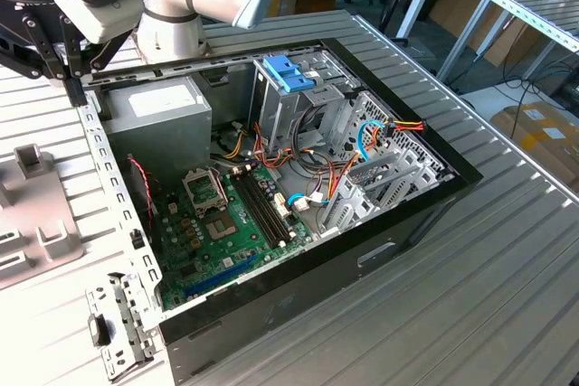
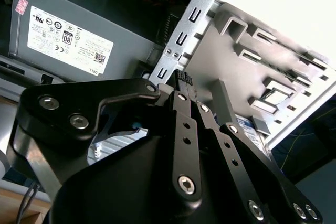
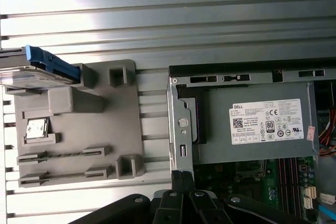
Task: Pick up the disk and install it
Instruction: 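Reach for the disk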
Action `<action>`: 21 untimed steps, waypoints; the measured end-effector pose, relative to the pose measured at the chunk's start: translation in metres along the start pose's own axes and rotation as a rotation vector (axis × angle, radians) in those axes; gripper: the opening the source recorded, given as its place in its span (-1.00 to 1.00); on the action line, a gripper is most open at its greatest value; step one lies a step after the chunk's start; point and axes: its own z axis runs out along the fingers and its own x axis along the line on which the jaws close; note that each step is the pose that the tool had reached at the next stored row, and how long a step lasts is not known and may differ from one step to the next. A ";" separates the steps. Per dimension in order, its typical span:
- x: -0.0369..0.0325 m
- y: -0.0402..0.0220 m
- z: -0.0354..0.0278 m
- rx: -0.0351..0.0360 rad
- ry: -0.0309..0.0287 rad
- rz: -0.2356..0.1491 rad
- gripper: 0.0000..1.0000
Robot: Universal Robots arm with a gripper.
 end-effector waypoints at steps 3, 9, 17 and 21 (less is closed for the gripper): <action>0.0017 -0.0001 0.0000 0.0000 0.0000 0.000 -0.79; 0.0057 -0.0004 -0.0002 0.0000 0.0000 0.000 -0.79; 0.0122 -0.0009 -0.0003 0.0000 0.0000 0.000 -0.79; 0.0148 -0.0011 -0.0004 0.0000 0.0000 0.000 -0.79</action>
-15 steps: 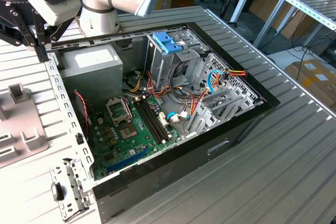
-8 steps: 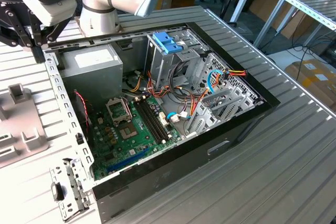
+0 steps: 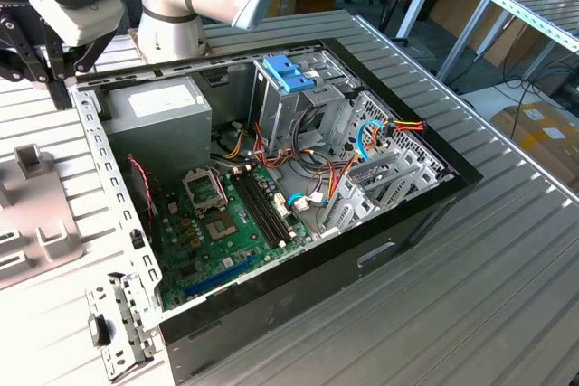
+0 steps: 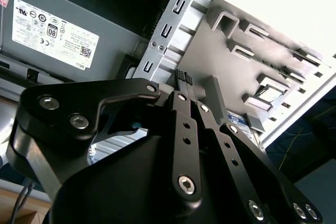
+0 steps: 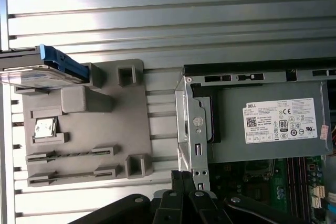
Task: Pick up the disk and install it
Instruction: 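Reach for the disk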
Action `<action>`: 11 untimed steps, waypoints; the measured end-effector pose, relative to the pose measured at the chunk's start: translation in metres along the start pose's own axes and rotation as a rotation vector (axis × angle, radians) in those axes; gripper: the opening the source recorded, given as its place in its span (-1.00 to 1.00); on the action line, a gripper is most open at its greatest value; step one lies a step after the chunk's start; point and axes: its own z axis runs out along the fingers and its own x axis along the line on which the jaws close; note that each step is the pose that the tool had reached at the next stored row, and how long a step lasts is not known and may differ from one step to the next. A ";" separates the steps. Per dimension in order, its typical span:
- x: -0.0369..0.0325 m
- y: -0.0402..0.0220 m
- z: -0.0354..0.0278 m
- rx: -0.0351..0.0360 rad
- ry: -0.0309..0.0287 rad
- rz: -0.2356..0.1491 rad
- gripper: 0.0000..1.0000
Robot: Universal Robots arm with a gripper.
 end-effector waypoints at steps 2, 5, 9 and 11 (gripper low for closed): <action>0.0014 -0.0001 0.0000 0.0000 0.0000 0.000 -0.79; 0.0033 -0.0003 -0.0001 0.0000 0.0000 0.000 -0.79; 0.0054 -0.0004 -0.0001 0.0000 -0.0001 0.000 -0.79; 0.0066 -0.0005 -0.0002 0.0000 0.0000 0.000 -0.79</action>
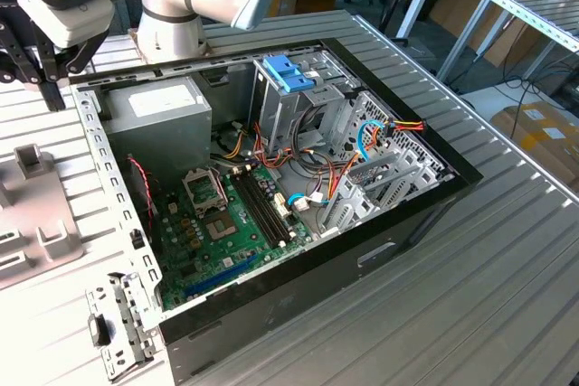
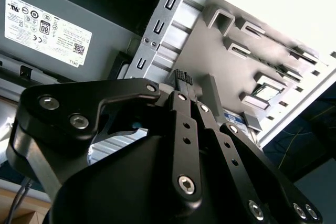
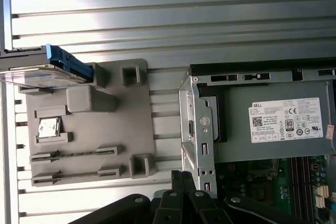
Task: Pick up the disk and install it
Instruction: 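Reach for the disk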
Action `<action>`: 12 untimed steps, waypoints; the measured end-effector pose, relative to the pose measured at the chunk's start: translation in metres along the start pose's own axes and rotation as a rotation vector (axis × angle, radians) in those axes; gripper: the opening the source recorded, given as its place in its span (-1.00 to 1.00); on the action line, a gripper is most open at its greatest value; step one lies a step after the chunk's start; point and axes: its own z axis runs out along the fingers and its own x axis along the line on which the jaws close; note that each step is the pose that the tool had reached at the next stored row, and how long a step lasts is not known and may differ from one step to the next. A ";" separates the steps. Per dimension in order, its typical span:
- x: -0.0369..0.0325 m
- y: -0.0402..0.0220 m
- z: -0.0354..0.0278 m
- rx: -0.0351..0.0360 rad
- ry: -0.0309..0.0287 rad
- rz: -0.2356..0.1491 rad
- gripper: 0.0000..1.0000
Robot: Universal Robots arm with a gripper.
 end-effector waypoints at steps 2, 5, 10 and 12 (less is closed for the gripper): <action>0.0014 -0.0001 0.0000 0.0000 0.0000 0.000 -0.79; 0.0032 -0.0002 -0.0001 -0.0001 -0.0001 0.000 -0.79; 0.0083 -0.0006 -0.0002 -0.0001 0.0000 0.000 -0.79; 0.0101 -0.0008 -0.0003 0.0000 0.0000 0.000 -0.79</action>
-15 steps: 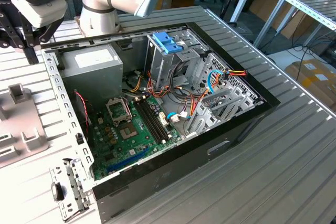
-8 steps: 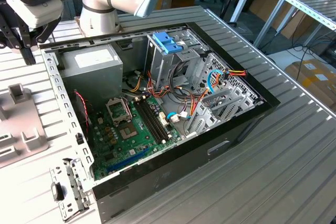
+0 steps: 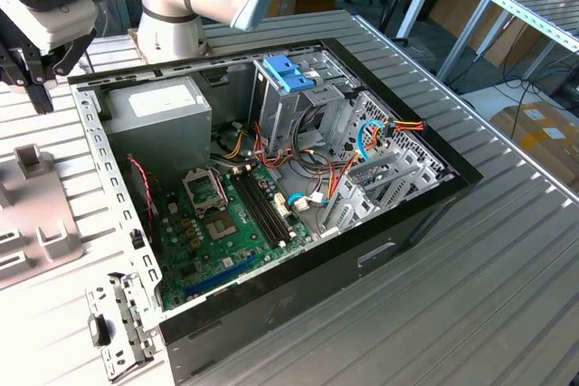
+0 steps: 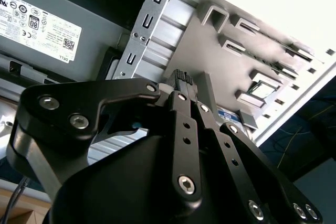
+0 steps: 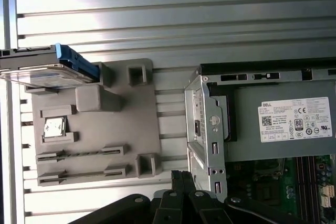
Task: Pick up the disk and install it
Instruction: 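Reach for the disk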
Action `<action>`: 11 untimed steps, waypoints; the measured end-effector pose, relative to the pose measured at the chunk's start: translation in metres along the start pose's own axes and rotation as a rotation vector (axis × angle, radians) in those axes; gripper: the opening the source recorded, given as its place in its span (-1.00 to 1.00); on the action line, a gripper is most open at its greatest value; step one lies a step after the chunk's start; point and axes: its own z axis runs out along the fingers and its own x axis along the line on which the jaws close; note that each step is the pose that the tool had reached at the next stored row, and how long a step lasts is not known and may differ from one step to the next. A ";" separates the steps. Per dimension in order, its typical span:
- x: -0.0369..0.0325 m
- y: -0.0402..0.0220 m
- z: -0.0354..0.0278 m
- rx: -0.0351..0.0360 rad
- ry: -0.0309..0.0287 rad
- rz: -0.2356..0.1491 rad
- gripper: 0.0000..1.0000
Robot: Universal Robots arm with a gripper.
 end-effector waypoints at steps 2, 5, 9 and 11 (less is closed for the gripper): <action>0.0022 -0.0002 0.0000 0.0000 -0.0001 0.000 -0.79; 0.0052 -0.0004 -0.0002 0.0000 0.0000 0.000 -0.79; 0.0091 -0.0007 -0.0003 0.0000 0.0000 0.000 -0.79; 0.0117 -0.0009 -0.0003 0.0000 0.0000 0.000 -0.79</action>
